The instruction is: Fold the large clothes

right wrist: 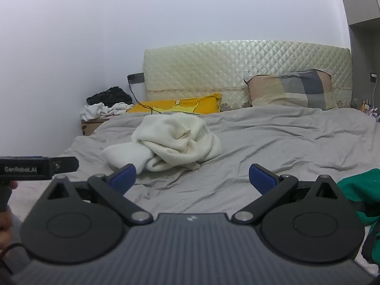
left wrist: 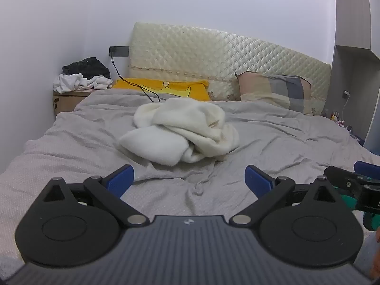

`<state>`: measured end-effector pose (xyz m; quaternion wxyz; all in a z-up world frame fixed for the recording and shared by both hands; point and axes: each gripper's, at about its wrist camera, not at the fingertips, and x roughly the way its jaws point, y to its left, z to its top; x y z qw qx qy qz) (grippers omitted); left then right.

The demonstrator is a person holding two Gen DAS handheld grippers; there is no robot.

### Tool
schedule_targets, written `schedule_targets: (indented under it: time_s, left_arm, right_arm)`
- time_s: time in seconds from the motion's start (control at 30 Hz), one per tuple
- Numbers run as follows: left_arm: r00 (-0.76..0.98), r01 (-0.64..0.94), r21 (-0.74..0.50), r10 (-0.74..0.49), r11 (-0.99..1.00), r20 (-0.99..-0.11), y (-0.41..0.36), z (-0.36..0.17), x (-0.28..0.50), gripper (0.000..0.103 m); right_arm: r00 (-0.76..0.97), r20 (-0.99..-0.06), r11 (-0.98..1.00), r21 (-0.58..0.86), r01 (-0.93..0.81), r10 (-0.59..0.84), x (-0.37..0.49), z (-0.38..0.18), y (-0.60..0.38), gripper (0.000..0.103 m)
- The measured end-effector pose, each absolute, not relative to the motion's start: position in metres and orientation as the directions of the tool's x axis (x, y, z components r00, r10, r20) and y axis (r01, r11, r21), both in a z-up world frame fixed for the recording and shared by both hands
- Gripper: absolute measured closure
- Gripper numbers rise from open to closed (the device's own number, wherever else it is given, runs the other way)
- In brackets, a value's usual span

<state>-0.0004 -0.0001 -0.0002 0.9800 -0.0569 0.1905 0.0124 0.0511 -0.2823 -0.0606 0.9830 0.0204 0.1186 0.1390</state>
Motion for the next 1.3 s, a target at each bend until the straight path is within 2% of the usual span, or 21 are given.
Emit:
schedule_targets:
  time_s: [1.3]
  left_arm:
    - [0.924, -0.035, -0.081, 0.001, 0.996, -0.383, -0.005, -0.002, 0.000, 0.001]
  right_arm:
    - [0.935, -0.245, 0.966, 0.086, -0.243, 0.257, 0.057, -0.064, -0.285, 0.000]
